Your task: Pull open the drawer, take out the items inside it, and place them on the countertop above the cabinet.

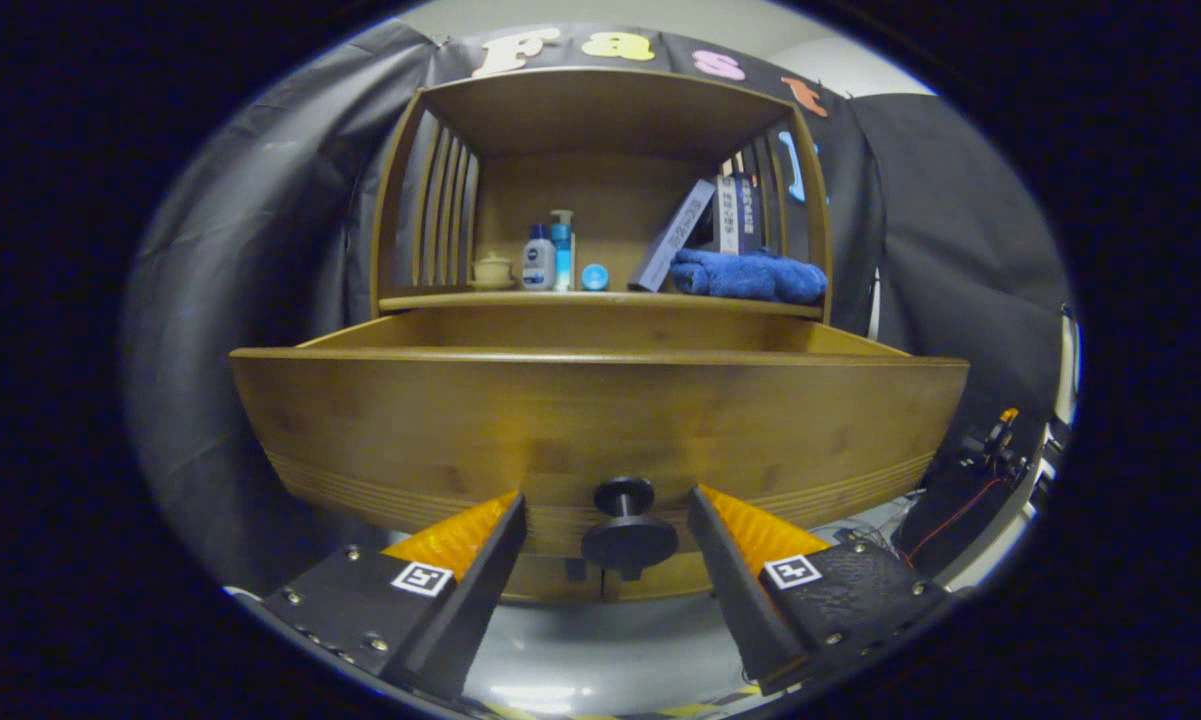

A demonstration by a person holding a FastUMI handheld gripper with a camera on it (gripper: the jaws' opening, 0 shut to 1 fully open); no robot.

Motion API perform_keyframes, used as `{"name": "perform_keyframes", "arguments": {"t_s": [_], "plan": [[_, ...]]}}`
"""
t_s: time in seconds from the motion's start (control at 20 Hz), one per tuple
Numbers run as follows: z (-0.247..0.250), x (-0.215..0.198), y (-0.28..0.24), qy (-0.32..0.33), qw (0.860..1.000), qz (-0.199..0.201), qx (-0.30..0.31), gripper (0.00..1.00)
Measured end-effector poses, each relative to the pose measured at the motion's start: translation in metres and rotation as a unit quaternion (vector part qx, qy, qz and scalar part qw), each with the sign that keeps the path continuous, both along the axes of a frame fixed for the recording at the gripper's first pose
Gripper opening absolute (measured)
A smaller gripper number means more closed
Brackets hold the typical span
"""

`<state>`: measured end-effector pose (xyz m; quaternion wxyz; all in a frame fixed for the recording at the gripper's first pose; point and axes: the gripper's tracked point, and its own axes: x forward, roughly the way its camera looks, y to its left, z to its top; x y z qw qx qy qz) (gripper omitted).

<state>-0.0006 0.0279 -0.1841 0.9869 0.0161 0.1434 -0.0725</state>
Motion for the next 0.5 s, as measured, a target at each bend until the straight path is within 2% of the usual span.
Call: {"name": "perform_keyframes", "arguments": {"t_s": [0.15, 0.35, 0.5], "plan": [[-0.002, 0.005, -0.003, -0.014, 1.0, 0.005, 0.007, 0.97], [-0.004, 0.022, -0.006, -0.032, 0.997, 0.02, 0.063, 0.98], [-0.005, 0.038, -0.01, -0.04, 0.997, 0.022, 0.054, 0.98]]}}
